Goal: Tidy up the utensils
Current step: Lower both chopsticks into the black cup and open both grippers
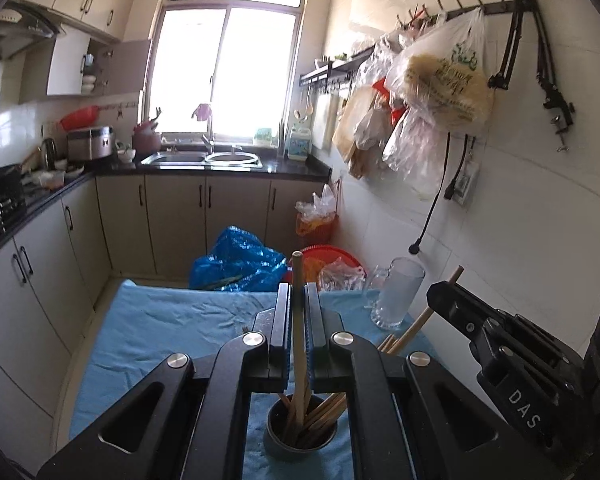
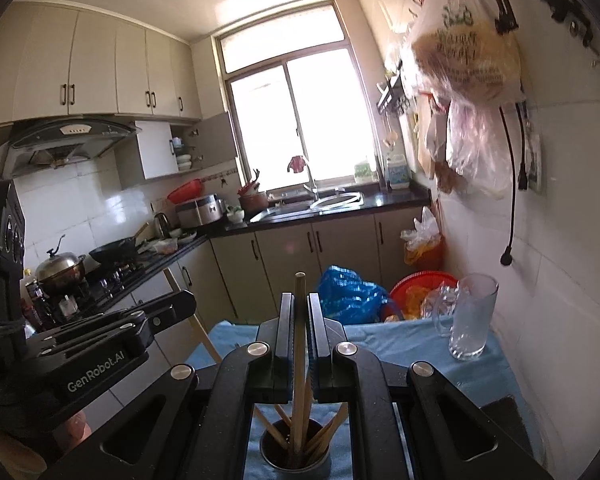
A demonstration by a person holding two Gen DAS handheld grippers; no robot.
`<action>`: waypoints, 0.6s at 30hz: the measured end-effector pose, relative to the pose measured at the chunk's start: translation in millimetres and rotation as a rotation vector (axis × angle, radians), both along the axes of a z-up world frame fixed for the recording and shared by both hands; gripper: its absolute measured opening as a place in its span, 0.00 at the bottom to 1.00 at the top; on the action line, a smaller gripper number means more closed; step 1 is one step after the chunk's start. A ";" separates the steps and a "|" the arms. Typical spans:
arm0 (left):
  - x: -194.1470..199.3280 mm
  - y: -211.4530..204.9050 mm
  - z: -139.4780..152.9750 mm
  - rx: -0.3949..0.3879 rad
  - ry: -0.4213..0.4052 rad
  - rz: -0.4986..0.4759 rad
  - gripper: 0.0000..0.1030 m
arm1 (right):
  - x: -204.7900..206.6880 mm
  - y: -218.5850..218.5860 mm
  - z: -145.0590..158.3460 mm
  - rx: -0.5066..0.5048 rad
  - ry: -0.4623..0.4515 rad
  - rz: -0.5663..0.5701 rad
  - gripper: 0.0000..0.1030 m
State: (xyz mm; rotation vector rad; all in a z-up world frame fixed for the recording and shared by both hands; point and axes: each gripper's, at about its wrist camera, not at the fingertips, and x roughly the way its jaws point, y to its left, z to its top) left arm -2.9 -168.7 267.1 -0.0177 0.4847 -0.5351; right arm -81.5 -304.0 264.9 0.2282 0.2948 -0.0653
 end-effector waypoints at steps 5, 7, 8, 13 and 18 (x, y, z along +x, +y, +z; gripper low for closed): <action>8.0 -3.5 -30.0 0.066 0.033 0.023 0.05 | 14.8 -5.5 -29.1 0.020 0.067 0.006 0.06; 6.8 -5.5 -41.0 0.097 0.033 0.036 0.05 | 18.5 -8.3 -39.5 0.032 0.092 0.009 0.06; 5.1 -6.2 -45.3 0.110 0.030 0.039 0.05 | 20.3 -9.7 -44.8 0.039 0.105 0.010 0.06; -1.6 -6.8 -64.6 0.153 0.036 0.042 0.06 | 27.1 -17.4 -64.7 0.076 0.155 0.020 0.06; -3.5 -3.3 -74.7 0.160 0.056 0.052 0.06 | 28.3 -18.0 -74.8 0.085 0.182 0.021 0.06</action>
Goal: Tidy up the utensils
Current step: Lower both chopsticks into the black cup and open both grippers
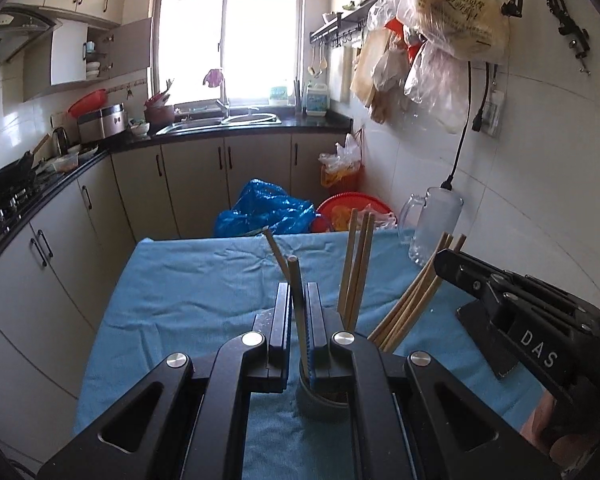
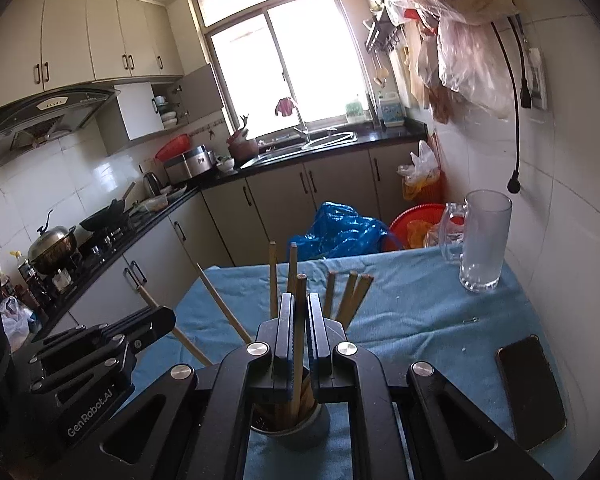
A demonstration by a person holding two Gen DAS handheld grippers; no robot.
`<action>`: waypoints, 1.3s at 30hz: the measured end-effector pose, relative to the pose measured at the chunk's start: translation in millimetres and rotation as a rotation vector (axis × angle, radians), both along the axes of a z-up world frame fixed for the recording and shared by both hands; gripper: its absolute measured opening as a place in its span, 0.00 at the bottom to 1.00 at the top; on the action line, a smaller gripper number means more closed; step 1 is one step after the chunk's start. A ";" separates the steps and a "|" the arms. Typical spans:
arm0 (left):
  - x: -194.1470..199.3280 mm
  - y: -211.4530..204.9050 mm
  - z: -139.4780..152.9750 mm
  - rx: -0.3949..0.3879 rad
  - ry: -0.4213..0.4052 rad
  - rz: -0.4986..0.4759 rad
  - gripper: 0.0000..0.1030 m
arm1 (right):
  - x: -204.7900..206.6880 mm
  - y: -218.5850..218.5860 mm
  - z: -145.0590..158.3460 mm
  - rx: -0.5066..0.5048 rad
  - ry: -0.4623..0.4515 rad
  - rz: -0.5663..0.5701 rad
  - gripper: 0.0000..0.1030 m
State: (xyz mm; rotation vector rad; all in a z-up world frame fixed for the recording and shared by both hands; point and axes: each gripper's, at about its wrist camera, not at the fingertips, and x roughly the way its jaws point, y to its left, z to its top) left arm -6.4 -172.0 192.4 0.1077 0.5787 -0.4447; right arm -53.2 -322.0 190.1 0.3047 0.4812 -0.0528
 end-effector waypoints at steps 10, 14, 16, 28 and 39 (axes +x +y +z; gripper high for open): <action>-3.7 -0.8 1.0 0.018 -0.010 0.004 0.06 | 3.8 -5.7 -8.7 0.019 0.028 -0.008 0.06; -3.4 -0.3 0.4 0.016 -0.002 0.004 0.06 | 3.9 -6.1 -7.9 0.018 0.028 -0.008 0.06; -3.4 0.0 -0.3 0.017 0.002 0.004 0.06 | 4.0 -6.7 -8.0 0.023 0.028 -0.009 0.06; -2.0 0.6 -0.7 0.017 0.003 0.007 0.07 | 3.8 -7.1 -7.8 0.023 0.029 -0.008 0.06; 3.0 3.4 -6.2 0.017 0.025 0.015 0.07 | 3.5 -6.8 -8.1 0.020 0.030 -0.008 0.07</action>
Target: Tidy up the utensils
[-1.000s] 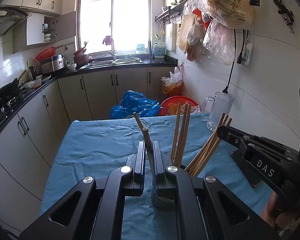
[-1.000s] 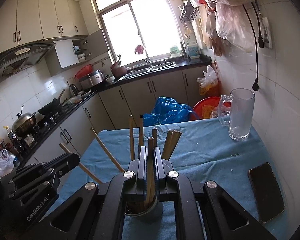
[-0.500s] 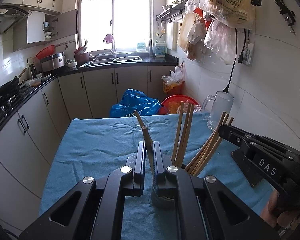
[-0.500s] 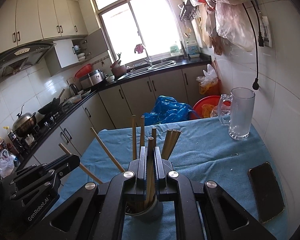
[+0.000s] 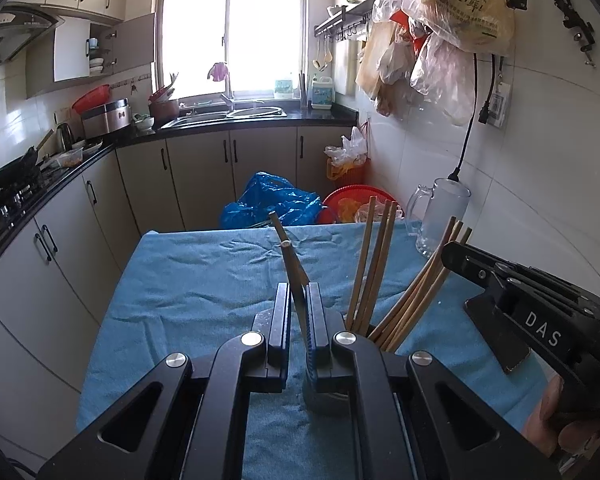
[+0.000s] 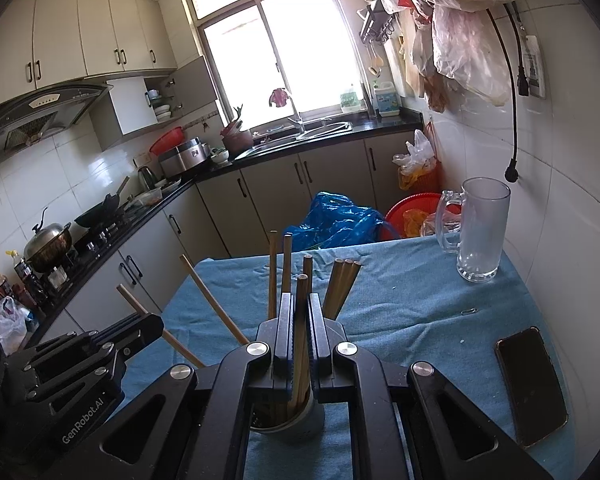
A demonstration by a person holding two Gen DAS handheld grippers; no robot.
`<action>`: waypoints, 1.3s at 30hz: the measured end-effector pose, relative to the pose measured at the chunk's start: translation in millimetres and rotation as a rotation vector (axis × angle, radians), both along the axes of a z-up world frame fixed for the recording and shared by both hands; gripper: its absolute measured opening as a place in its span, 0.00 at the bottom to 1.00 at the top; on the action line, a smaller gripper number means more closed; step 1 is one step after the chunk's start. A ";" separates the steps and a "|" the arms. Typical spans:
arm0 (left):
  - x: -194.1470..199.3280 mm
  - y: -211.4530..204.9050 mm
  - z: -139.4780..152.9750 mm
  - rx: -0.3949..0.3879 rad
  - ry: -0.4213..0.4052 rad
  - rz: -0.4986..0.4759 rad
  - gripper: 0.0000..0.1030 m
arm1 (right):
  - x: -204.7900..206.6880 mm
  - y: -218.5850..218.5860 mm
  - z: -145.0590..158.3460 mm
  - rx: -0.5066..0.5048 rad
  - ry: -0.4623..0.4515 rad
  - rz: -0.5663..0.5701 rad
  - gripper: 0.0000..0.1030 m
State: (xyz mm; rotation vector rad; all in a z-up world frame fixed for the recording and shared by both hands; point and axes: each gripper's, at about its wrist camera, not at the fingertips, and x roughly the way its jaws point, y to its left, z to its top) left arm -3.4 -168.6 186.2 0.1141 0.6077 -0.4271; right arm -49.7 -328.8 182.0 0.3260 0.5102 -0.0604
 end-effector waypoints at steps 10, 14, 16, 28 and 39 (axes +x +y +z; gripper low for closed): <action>-0.6 0.3 1.8 0.004 0.013 0.002 0.07 | 1.4 -2.6 3.7 0.000 -0.011 -0.007 0.12; -6.3 5.3 8.1 -0.009 0.015 0.010 0.26 | -4.3 -5.0 9.9 0.017 -0.039 -0.027 0.39; -12.1 9.2 13.0 -0.024 0.009 0.013 0.34 | -9.4 -6.9 14.3 0.017 -0.051 -0.035 0.40; -78.0 44.2 34.2 -0.058 -0.045 0.033 0.67 | -59.6 2.8 34.8 -0.005 -0.064 -0.045 0.51; -153.0 88.5 14.5 -0.118 -0.077 0.076 0.97 | -133.8 36.9 5.8 -0.117 0.003 -0.050 0.58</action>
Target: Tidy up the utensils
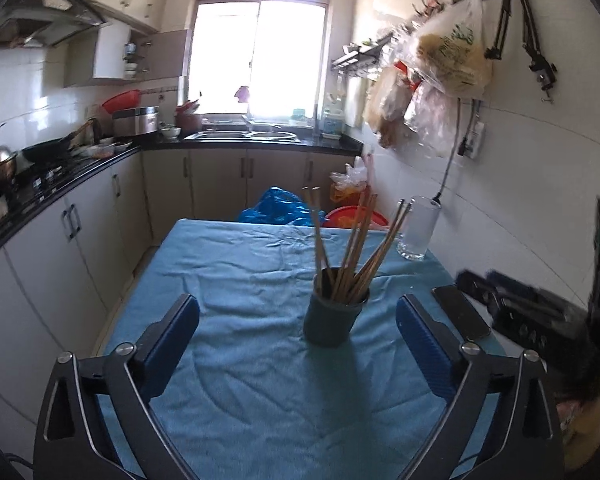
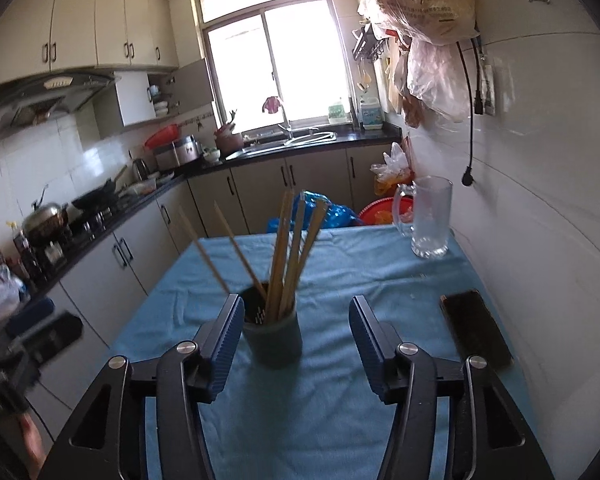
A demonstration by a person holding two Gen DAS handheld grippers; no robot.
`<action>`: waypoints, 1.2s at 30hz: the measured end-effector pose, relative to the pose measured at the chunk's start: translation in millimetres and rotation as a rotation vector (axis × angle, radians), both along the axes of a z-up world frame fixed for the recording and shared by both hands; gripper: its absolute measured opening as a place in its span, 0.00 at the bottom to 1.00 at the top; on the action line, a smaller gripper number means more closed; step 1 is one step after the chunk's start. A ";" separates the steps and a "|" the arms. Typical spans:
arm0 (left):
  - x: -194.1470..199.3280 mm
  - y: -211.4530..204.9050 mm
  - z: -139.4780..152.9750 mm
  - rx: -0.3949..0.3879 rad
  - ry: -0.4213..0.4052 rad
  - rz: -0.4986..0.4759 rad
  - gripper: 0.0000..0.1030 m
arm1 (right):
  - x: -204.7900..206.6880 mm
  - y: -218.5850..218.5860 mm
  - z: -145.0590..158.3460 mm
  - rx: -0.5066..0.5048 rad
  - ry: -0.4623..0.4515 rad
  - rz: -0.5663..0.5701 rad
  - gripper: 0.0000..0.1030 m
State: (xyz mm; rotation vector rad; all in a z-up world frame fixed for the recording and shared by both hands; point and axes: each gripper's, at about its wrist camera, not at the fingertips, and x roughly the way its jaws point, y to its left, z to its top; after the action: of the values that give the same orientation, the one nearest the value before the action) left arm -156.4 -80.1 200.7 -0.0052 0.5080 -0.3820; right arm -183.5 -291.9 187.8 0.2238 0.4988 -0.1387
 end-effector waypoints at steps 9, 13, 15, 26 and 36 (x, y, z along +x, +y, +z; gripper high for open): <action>-53.8 15.4 9.2 0.061 -0.134 0.216 1.00 | -53.2 26.1 -15.5 -0.055 -0.007 -0.044 0.66; -73.4 11.9 11.7 0.074 -0.181 0.248 1.00 | -69.4 28.1 -17.0 -0.041 -0.028 -0.085 0.67; -77.3 9.0 9.2 0.071 -0.165 0.234 1.00 | -75.8 26.2 -18.4 -0.029 -0.034 -0.100 0.68; -70.9 -21.5 -16.9 0.100 -0.043 0.108 1.00 | -91.5 11.4 -27.1 -0.036 -0.023 -0.181 0.68; -57.7 -53.2 -46.9 0.134 0.067 0.033 1.00 | -95.5 -13.0 -37.1 -0.039 -0.003 -0.238 0.71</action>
State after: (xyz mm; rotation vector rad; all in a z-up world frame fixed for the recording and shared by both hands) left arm -214.1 -133.2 153.8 0.1038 0.5981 -0.3161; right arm -279.0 -304.9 150.7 0.2452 0.4654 -0.3795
